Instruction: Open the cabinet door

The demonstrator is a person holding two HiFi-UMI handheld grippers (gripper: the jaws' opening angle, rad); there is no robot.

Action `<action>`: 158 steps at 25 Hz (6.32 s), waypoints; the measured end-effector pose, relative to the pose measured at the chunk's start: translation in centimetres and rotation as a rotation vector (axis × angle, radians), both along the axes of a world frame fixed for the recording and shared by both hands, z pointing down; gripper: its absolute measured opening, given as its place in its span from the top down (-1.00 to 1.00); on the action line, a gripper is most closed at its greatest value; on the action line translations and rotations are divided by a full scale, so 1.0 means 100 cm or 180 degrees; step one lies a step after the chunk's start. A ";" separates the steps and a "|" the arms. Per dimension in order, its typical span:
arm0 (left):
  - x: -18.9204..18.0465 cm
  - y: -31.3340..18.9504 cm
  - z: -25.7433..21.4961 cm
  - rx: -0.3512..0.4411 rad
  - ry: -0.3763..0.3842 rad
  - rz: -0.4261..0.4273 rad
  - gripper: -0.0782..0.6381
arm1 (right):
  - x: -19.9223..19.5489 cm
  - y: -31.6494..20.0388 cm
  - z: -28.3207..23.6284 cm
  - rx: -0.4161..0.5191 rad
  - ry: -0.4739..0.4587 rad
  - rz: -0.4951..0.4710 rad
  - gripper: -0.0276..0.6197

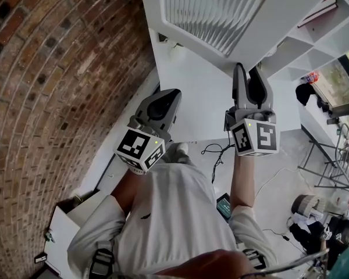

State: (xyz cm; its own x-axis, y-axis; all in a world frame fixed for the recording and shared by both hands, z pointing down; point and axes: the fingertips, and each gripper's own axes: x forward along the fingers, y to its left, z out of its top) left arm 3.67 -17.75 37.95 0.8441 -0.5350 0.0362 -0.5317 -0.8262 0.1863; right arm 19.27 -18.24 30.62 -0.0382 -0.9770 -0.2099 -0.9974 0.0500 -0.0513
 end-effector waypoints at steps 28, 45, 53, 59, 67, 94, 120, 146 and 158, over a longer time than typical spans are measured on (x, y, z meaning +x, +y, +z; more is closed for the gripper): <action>-0.016 0.021 -0.018 0.0067 0.0038 0.0032 0.76 | -0.041 0.034 0.000 -0.0024 0.0058 -0.0137 0.62; -0.027 0.033 -0.014 0.0032 0.0012 0.0008 0.76 | -0.080 0.054 0.001 -0.0010 0.0046 -0.0383 0.67; -0.043 0.043 -0.014 0.0019 0.0019 -0.0077 0.76 | -0.098 0.062 0.001 -0.0016 0.0075 -0.0505 0.68; -0.065 0.049 -0.014 0.0018 0.0019 -0.0182 0.76 | -0.120 0.065 0.002 0.0010 0.0098 -0.0628 0.68; -0.095 0.060 -0.007 -0.0014 -0.0009 -0.0296 0.76 | -0.142 0.068 0.002 0.0052 0.0077 -0.0688 0.68; -0.140 0.071 -0.010 0.0054 -0.0004 -0.0507 0.76 | -0.207 0.070 0.002 0.0143 0.0194 -0.1069 0.64; -0.167 0.071 -0.016 0.0103 0.0047 -0.0702 0.76 | -0.236 0.066 0.004 0.0168 0.0134 -0.1329 0.60; -0.168 0.084 -0.025 0.0180 0.0112 -0.0780 0.76 | -0.203 0.097 0.001 0.0176 0.0204 -0.1182 0.68; -0.171 0.082 -0.025 0.0221 0.0064 -0.0783 0.76 | -0.158 0.102 0.010 0.0073 0.0306 -0.0866 0.68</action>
State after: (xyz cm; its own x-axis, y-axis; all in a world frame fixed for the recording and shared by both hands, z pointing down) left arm -13.42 -9.53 35.49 0.6884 -0.7250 -0.0233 -0.7151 -0.6836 0.1460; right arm 3.50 -8.01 31.61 -0.3190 -0.9232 -0.2145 -0.9474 0.3164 0.0471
